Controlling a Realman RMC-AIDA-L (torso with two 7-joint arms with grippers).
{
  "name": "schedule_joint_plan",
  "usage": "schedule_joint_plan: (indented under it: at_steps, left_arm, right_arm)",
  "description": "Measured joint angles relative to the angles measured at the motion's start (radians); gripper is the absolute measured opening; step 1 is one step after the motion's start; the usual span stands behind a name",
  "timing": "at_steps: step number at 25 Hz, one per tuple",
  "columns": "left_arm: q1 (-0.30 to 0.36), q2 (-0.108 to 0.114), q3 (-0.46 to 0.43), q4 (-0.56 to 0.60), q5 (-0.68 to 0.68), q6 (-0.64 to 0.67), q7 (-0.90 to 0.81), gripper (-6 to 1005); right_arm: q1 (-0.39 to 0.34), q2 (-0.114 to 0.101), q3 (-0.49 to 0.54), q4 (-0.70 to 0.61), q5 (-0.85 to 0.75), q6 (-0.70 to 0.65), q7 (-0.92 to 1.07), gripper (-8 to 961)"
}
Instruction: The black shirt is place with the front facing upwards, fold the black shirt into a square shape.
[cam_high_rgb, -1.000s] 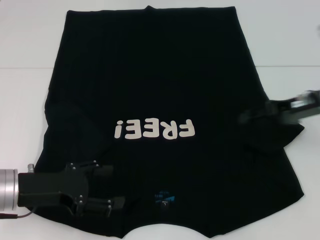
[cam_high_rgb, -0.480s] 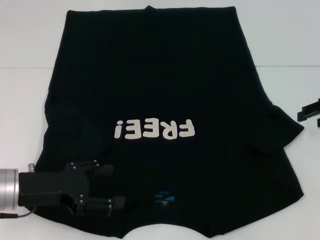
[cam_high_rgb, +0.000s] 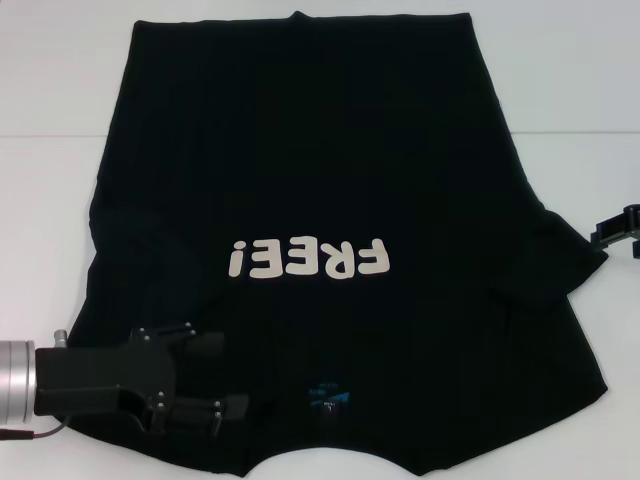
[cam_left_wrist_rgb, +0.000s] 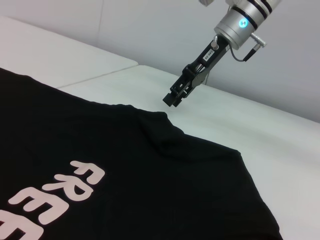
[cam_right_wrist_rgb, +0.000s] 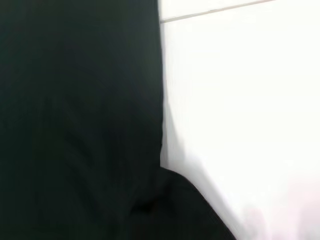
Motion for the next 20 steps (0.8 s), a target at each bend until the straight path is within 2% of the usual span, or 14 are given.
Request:
schedule_joint_plan:
  at_steps: [12,20]
  left_arm:
    - [0.004,0.000,0.000,0.000,0.001,-0.004,0.000,919]
    - [0.004,0.000,0.000,0.000,0.001,-0.004,0.000,919]
  right_arm:
    - [-0.007,0.048,-0.003,0.016,-0.001,0.083,-0.017,643]
    - [-0.007,0.051,-0.006,0.036,-0.003,0.111,-0.018,639]
